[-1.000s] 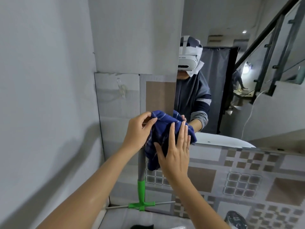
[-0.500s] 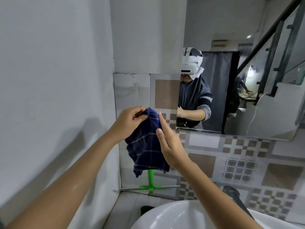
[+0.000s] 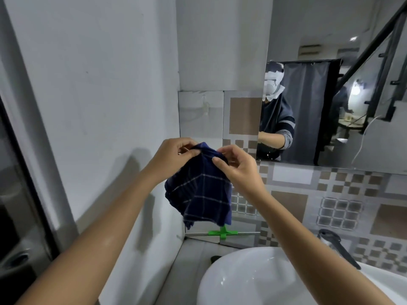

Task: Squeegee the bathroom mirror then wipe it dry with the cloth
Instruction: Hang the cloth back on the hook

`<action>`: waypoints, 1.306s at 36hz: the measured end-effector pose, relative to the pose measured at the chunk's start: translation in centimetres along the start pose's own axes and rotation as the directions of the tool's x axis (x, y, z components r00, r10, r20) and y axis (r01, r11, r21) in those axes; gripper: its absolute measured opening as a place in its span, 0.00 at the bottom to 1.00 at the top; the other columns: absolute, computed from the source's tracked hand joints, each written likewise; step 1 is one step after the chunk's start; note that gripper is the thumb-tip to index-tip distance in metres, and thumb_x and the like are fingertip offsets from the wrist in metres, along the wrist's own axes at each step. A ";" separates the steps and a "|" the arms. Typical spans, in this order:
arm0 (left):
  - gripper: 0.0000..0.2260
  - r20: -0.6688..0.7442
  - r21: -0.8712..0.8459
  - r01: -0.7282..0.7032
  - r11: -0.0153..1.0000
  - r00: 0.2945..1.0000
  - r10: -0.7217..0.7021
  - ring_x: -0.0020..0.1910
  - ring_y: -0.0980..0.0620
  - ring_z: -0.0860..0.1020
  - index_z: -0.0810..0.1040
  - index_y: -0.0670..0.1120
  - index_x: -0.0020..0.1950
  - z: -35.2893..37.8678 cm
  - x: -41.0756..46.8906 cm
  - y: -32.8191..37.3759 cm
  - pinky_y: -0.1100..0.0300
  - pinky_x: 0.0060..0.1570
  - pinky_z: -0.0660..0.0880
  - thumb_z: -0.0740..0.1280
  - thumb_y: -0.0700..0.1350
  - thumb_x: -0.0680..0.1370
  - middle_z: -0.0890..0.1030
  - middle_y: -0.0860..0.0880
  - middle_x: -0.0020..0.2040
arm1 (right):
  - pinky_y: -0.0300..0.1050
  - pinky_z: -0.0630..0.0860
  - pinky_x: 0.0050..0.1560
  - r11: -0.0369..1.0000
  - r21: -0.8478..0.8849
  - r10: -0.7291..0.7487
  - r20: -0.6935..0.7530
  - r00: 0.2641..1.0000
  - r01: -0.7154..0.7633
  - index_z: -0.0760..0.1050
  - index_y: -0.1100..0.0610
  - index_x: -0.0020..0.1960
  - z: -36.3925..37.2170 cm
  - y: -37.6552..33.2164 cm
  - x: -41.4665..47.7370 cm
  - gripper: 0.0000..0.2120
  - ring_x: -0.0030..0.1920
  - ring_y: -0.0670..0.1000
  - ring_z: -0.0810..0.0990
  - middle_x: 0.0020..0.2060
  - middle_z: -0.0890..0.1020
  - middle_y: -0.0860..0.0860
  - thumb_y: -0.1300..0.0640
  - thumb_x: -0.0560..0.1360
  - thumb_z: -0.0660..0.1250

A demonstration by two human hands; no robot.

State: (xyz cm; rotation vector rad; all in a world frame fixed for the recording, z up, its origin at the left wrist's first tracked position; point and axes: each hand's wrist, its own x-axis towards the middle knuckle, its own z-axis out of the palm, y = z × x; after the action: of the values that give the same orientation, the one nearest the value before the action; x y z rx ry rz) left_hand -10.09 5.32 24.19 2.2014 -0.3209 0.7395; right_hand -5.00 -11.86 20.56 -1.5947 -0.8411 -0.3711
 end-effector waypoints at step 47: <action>0.07 -0.549 -0.110 -0.070 0.991 0.836 -0.002 0.39 0.56 0.77 0.80 0.45 0.46 1.3 17.7 -8.1 0.75 0.37 0.71 0.63 0.36 0.76 0.79 0.53 0.39 | 0.40 0.68 0.31 0.758 -0.649 -0.338 -0.297 0.893 0.071 0.80 0.51 0.49 2.1 4.6 20.1 0.09 0.45 0.49 0.74 0.42 0.76 0.47 0.52 0.77 0.61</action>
State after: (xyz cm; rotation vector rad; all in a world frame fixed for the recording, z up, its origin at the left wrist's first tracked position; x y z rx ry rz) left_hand 8.17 9.87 29.26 1.7688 -0.1062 1.2933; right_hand 11.50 -3.70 30.17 -1.9317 -0.5976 -1.2092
